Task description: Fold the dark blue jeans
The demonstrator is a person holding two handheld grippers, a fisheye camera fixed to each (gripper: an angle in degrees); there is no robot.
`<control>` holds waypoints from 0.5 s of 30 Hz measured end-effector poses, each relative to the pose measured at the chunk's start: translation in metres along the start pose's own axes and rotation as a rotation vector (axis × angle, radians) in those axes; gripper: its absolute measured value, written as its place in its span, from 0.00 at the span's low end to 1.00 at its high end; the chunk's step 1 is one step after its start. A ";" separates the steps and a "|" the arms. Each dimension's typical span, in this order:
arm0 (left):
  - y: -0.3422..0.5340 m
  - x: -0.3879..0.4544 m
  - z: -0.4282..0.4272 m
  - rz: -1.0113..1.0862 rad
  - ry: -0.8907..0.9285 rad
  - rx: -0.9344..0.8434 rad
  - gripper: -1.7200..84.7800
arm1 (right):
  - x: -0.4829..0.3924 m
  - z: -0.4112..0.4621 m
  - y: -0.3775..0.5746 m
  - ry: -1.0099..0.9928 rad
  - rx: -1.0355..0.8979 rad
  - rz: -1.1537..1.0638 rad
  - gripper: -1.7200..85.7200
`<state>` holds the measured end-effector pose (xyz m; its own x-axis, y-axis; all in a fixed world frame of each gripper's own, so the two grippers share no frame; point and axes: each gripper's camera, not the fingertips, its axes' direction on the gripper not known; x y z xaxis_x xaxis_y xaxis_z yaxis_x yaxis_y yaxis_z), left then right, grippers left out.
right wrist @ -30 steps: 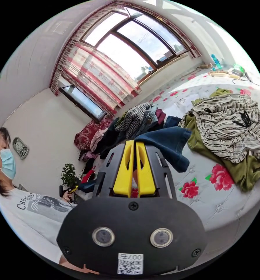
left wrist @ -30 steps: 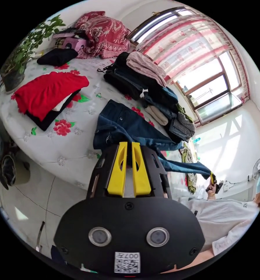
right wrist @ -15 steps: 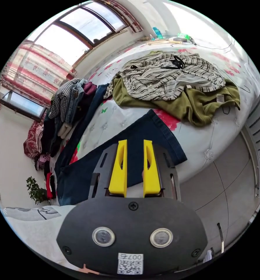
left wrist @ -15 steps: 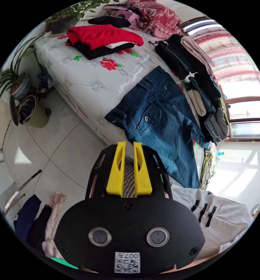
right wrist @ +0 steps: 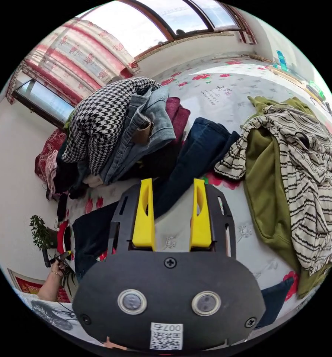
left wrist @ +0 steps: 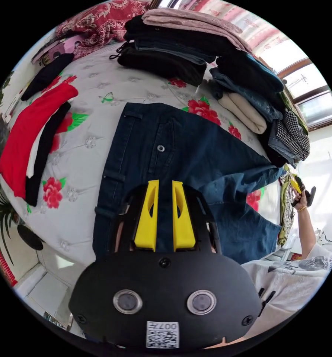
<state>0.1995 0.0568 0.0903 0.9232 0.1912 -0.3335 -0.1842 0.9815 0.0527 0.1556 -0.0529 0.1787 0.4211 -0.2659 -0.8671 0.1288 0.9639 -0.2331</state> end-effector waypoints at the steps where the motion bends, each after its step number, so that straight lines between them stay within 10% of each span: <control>1: -0.017 0.006 0.015 0.009 -0.015 -0.016 0.09 | -0.005 0.018 -0.019 0.038 -0.022 0.000 0.14; 8: -0.046 0.033 0.074 0.082 -0.158 -0.110 0.09 | 0.024 0.105 -0.071 0.193 -0.195 0.136 0.08; 15: -0.038 0.029 0.076 0.043 -0.155 -0.081 0.08 | 0.037 -0.028 -0.006 -0.195 0.213 0.070 0.03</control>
<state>0.2590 0.0265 0.1500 0.9536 0.2386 -0.1834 -0.2452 0.9694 -0.0141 0.1455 -0.0681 0.1354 0.5975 -0.2167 -0.7720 0.2702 0.9609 -0.0606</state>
